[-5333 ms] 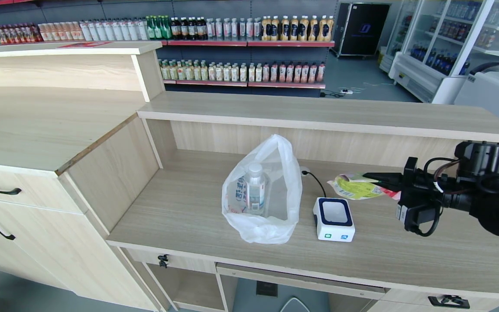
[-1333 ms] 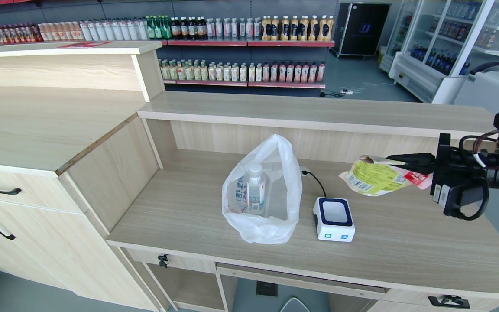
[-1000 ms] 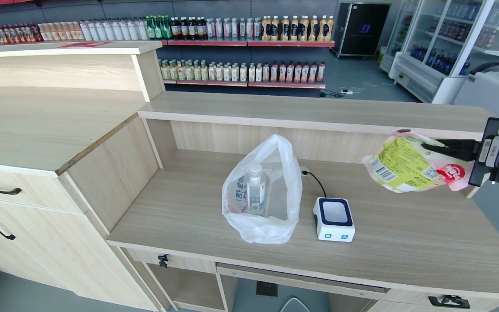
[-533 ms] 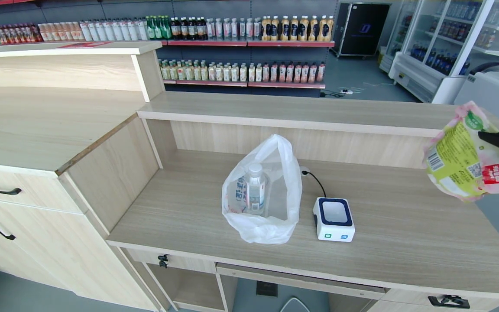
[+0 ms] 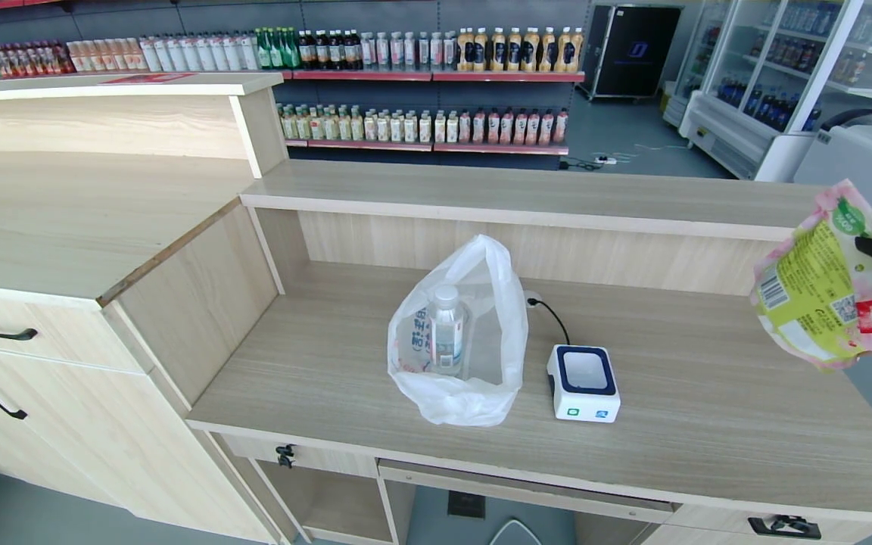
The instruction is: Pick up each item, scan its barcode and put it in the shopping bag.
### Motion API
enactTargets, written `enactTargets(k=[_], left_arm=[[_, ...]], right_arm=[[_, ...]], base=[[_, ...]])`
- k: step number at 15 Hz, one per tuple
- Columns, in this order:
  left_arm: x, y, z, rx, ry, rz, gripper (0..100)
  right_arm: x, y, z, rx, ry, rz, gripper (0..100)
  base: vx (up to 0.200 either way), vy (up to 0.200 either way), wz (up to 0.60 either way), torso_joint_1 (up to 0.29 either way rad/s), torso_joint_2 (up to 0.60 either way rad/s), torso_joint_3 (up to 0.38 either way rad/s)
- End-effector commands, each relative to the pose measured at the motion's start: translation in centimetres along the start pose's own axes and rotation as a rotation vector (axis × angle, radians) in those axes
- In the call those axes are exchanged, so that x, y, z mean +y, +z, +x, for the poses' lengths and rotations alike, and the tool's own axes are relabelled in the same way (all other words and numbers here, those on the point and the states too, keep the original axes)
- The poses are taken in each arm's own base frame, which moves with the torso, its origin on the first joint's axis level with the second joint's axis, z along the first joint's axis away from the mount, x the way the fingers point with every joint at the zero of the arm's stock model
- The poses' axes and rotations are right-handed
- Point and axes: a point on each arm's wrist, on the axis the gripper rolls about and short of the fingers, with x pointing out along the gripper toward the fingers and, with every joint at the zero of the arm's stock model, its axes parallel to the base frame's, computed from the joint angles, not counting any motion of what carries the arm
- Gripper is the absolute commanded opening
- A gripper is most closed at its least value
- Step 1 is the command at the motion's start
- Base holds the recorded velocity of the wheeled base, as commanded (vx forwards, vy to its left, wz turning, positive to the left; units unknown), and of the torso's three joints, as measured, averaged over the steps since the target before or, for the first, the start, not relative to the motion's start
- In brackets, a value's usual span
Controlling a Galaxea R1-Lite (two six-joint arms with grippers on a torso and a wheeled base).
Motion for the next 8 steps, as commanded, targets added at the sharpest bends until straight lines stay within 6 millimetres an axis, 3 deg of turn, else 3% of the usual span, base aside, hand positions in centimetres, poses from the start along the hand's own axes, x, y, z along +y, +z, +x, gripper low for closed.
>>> enactTargets(k=[1, 8], left_arm=[[0.00, 0.00, 0.00, 0.000, 0.001, 0.000, 100], [0.00, 0.00, 0.00, 0.000, 0.001, 0.000, 100]], right_arm=[[0.13, 0.10, -0.31, -0.003, 0.000, -0.001, 0], [0.28, 0.09, -0.60, 0.005, 0.005, 0.003, 0]], base=[[0.000, 0.000, 0.00, 0.000, 0.00, 0.000], [0.000, 0.000, 0.00, 0.000, 0.00, 0.000]])
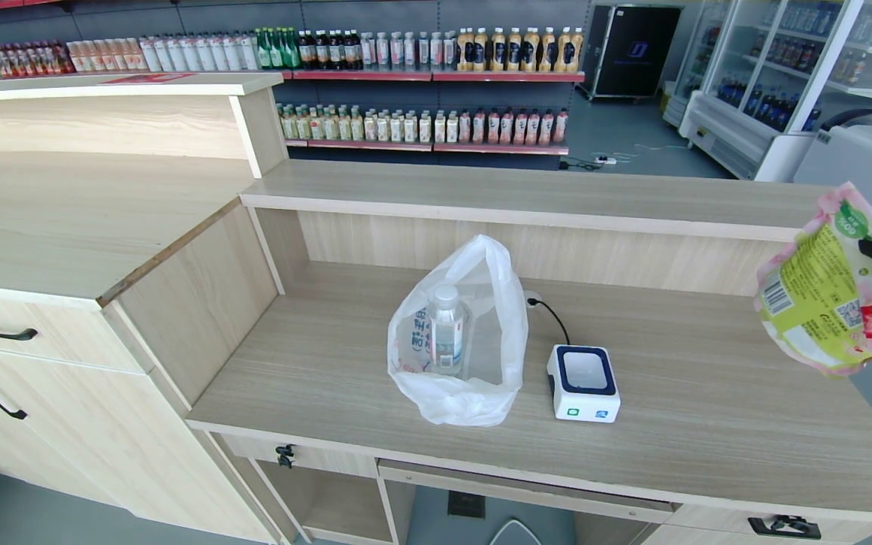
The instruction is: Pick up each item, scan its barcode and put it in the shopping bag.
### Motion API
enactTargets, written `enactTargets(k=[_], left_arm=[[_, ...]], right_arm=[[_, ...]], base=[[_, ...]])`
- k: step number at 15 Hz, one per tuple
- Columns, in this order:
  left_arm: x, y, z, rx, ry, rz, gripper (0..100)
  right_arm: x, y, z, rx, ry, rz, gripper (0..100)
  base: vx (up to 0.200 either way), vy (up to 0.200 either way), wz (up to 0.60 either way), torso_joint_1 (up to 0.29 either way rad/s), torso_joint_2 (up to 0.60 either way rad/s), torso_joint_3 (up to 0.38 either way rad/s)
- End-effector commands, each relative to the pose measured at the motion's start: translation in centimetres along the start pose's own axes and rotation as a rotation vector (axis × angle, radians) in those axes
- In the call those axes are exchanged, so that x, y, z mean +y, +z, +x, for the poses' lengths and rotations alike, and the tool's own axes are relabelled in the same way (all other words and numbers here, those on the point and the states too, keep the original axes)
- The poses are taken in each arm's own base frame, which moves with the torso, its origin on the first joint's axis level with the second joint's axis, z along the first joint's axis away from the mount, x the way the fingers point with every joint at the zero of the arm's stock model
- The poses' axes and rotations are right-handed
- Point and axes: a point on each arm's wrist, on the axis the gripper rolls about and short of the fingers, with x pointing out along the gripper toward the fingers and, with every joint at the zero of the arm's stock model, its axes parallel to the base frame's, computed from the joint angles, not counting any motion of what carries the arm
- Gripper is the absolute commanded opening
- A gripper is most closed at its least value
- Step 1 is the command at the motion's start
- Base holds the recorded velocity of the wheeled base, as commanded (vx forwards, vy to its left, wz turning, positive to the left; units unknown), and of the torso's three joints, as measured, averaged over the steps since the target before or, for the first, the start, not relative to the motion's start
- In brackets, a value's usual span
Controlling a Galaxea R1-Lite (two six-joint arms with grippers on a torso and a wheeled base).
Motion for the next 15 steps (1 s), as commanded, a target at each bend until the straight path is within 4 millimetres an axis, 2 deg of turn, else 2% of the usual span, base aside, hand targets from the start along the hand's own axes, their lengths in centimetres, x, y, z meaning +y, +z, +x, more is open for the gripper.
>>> enactTargets(k=[1, 15], left_arm=[[0.00, 0.00, 0.00, 0.000, 0.001, 0.000, 100], [0.00, 0.00, 0.00, 0.000, 0.001, 0.000, 100]], right_arm=[[-0.03, 0.04, 0.01, -0.002, -0.001, -0.002, 0], [0.14, 0.26, 0.23, -0.016, 0.016, 0.030, 0]], base=[[0.000, 0.000, 0.00, 0.000, 0.00, 0.000], [0.000, 0.000, 0.00, 0.000, 0.00, 0.000]])
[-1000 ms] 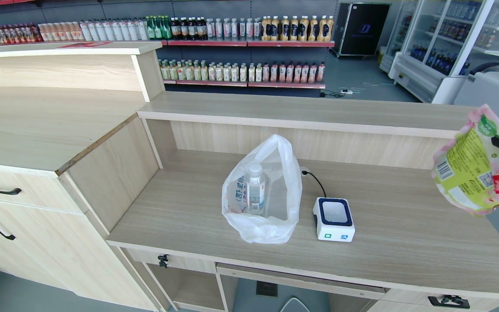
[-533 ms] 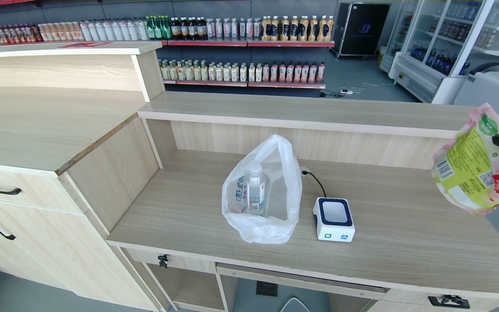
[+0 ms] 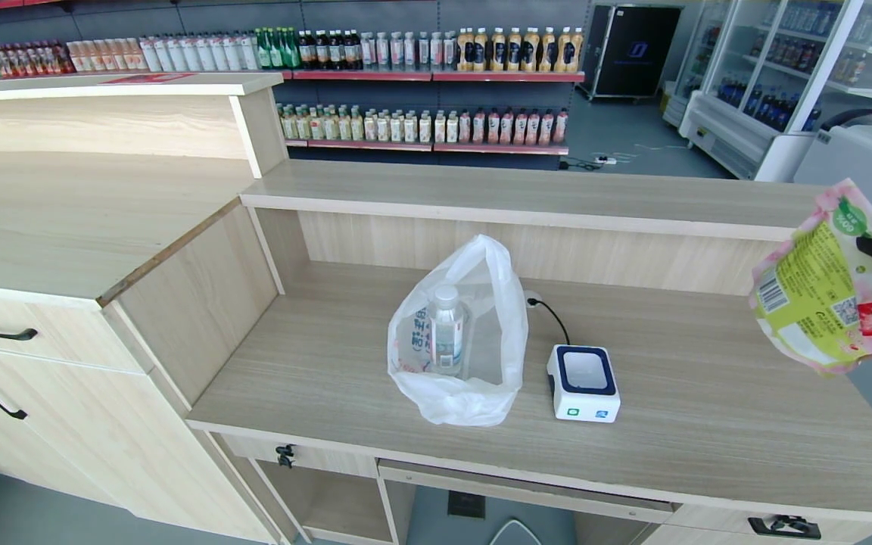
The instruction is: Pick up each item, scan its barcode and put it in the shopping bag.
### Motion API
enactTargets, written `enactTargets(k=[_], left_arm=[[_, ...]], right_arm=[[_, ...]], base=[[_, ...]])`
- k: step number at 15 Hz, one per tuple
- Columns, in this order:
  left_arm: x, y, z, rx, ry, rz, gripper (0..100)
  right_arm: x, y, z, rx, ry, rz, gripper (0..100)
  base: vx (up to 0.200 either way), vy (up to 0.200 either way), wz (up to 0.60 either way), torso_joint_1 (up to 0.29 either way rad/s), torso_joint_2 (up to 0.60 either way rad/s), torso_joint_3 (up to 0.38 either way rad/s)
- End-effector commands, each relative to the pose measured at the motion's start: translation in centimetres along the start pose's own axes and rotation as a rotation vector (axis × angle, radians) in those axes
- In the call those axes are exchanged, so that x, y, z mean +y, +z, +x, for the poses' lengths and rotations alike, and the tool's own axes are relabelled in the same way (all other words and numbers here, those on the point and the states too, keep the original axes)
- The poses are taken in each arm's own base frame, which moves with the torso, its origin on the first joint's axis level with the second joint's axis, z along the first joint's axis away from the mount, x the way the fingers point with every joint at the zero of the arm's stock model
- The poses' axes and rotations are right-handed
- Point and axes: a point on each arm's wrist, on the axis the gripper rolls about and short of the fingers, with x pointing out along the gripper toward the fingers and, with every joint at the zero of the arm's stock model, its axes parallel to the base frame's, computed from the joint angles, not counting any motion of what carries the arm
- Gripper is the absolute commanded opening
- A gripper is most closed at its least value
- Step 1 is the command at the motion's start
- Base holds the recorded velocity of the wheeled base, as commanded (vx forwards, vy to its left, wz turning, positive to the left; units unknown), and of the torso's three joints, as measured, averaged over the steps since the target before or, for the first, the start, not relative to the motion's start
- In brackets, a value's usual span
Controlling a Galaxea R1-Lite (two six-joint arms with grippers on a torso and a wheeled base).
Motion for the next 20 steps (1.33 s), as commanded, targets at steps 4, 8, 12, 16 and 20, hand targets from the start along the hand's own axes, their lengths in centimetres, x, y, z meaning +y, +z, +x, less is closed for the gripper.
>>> enactTargets(k=[4, 8, 12, 16, 20], left_arm=[[0.0, 0.0, 0.0, 0.000, 0.001, 0.000, 100], [0.0, 0.0, 0.0, 0.000, 0.001, 0.000, 100], [0.0, 0.0, 0.0, 0.000, 0.001, 0.000, 100], [0.0, 0.0, 0.0, 0.000, 0.001, 0.000, 100], [0.0, 0.0, 0.0, 0.000, 0.001, 0.000, 100]], right_arm=[[0.2, 0.2, 0.2, -0.024, 0.036, 0.028, 0], [0.3, 0.5, 0.3, -0.034, 0.045, 0.043, 0], [0.1, 0.5, 0.8, -0.045, 0.044, 0.065, 0], [0.2, -0.7, 4.1, -0.070, 0.061, 0.111, 0], [0.4, -2.3, 7.6, -0.104, 0.072, 0.139, 0]], base=[[0.000, 0.000, 0.45, -0.001, 0.00, 0.003], [0.000, 0.000, 0.60, 0.004, 0.00, 0.005], [0.000, 0.000, 0.60, 0.001, 0.00, 0.004], [0.000, 0.000, 0.15, 0.001, 0.00, 0.001], [0.000, 0.000, 0.00, 0.000, 0.00, 0.000]])
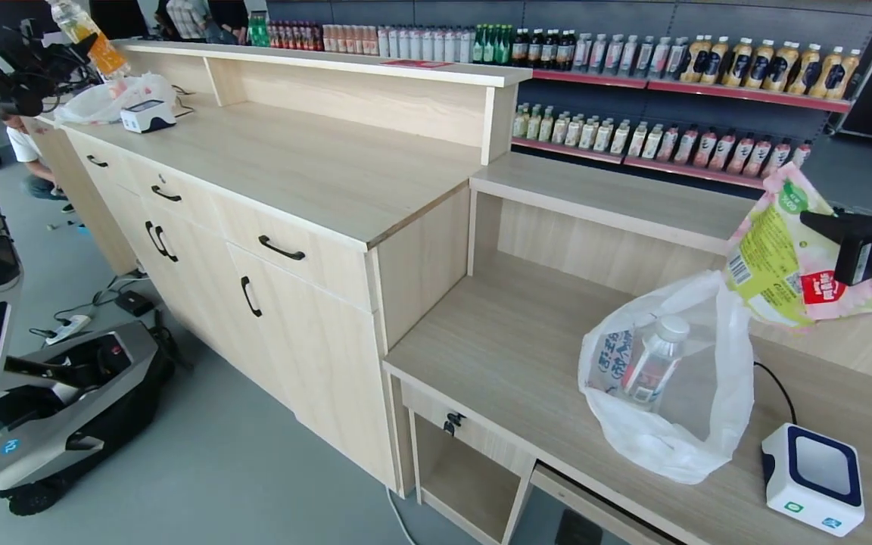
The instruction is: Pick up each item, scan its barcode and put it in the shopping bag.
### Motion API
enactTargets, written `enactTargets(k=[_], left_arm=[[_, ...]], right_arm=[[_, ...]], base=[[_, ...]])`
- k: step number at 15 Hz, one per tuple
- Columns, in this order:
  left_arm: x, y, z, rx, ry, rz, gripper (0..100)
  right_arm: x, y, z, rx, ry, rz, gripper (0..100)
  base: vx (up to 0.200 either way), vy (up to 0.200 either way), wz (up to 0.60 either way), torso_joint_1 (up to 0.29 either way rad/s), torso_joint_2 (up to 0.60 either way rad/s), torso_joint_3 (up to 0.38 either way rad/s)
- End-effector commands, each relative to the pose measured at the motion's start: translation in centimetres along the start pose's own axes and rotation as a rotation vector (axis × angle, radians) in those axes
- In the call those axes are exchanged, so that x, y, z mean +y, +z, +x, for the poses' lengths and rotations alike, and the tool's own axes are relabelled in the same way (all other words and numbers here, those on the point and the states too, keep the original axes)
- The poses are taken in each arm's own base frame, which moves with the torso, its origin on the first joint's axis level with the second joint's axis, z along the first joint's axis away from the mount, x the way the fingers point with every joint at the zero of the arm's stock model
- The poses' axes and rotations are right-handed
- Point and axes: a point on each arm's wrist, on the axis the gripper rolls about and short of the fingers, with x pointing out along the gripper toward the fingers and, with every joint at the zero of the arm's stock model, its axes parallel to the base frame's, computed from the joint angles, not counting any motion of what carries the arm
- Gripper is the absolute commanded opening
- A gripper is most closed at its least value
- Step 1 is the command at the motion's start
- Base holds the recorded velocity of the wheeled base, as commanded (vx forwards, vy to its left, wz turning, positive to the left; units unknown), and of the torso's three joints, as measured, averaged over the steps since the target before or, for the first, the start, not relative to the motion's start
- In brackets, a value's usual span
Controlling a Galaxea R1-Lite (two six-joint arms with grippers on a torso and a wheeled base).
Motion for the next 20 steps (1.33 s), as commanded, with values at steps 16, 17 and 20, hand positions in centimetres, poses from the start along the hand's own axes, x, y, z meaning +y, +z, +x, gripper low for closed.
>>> enactTargets(k=[16, 17, 20], left_arm=[[0.0, 0.0, 0.0, 0.000, 0.001, 0.000, 100], [0.0, 0.0, 0.0, 0.000, 0.001, 0.000, 100], [0.0, 0.0, 0.0, 0.000, -0.001, 0.000, 100]], right_arm=[[0.4, -9.5, 7.3, 0.157, 0.071, 0.091, 0], [0.5, -9.8, 7.4, 0.163, 0.073, 0.093, 0], [1.0, -10.6, 7.9, 0.177, 0.090, 0.100, 0]], base=[[0.000, 0.000, 0.00, 0.000, 0.00, 0.000], [0.000, 0.000, 0.00, 0.000, 0.00, 0.000], [0.000, 0.000, 0.00, 0.000, 0.00, 0.000]])
